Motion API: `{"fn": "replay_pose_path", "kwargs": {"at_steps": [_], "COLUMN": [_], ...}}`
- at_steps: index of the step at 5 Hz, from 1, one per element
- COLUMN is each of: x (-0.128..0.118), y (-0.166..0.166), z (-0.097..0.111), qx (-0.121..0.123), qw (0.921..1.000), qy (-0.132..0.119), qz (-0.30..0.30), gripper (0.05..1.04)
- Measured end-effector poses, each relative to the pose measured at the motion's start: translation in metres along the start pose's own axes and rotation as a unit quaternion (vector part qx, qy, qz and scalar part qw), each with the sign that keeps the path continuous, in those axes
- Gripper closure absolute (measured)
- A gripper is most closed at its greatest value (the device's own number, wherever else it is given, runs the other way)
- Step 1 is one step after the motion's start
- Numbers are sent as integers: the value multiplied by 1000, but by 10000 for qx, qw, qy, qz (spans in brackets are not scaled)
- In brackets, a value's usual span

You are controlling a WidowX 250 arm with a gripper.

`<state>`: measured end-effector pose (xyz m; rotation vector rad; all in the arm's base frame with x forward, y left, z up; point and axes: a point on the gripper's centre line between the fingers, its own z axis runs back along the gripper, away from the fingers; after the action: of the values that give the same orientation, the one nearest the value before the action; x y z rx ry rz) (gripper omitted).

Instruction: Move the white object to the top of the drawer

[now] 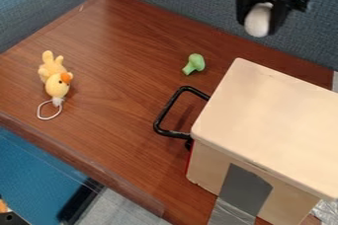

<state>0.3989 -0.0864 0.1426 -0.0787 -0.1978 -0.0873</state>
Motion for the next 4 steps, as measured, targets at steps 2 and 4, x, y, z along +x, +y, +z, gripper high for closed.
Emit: {"fn": "replay_pose_path", "kwargs": {"at_steps": [2,4], "x": [-55,-90], "y": [-45,-57], "z": [6,-16], "qx": [-204,20], "qw": [9984,9941], "qy": [152,543], "qz": [-515,-940], "gripper": [465,416]}}
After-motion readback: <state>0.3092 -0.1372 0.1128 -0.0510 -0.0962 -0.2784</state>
